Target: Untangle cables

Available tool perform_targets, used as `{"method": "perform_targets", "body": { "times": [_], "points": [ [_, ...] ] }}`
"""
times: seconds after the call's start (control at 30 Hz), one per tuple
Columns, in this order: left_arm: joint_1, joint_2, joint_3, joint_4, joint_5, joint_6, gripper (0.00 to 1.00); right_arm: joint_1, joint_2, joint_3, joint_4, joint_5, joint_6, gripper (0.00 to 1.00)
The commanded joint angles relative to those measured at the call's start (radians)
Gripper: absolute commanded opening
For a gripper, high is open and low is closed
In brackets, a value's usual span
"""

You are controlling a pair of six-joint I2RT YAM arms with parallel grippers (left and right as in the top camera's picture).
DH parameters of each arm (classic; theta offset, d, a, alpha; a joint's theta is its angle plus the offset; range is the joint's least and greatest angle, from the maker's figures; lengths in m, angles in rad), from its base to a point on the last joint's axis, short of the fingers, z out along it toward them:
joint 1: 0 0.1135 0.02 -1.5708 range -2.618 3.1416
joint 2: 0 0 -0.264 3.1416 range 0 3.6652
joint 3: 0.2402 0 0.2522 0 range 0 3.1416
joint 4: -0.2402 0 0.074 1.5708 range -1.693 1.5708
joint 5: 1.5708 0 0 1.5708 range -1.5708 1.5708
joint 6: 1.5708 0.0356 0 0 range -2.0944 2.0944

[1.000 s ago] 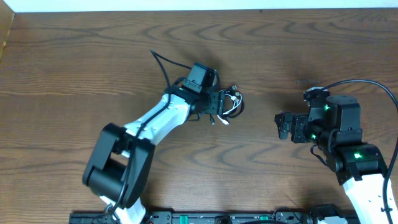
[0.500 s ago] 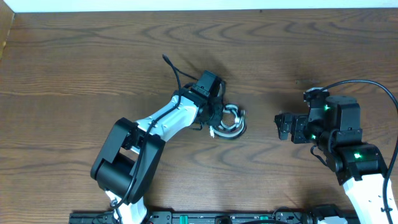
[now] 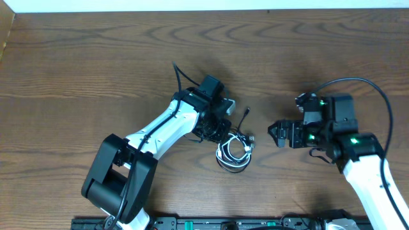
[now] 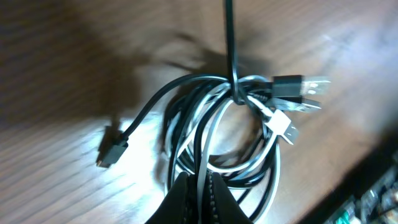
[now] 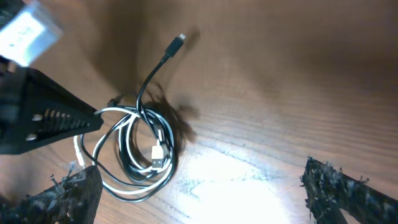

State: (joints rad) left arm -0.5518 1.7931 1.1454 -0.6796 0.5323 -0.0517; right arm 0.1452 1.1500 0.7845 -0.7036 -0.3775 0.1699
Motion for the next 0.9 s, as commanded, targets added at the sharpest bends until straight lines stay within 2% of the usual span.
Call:
{"method": "perform_targets", "body": {
  "times": [0.0, 0.1, 0.23, 0.47, 0.7, 0.87],
  "points": [
    [-0.004, -0.01, 0.011, -0.007, 0.139, 0.116, 0.07, 0.021, 0.067, 0.017, 0.007, -0.029, -0.018, 0.97],
    [0.003, -0.018, 0.011, -0.007, 0.19, 0.13, 0.08, 0.027, 0.139, 0.017, 0.016, -0.025, -0.017, 0.89],
    [0.008, -0.053, 0.011, -0.007, 0.243, 0.13, 0.07, 0.027, 0.22, 0.017, 0.03, -0.025, 0.007, 0.87],
    [0.008, -0.204, 0.011, 0.016, 0.3, 0.129, 0.07, 0.027, 0.302, 0.017, 0.038, -0.058, 0.012, 0.88],
    [0.008, -0.298, 0.011, 0.057, 0.362, 0.072, 0.08, 0.027, 0.303, 0.017, 0.063, -0.195, -0.025, 0.9],
    [0.008, -0.304, 0.011, 0.101, 0.507, 0.073, 0.07, 0.027, 0.303, 0.017, 0.087, -0.346, -0.082, 0.94]
  ]
}}
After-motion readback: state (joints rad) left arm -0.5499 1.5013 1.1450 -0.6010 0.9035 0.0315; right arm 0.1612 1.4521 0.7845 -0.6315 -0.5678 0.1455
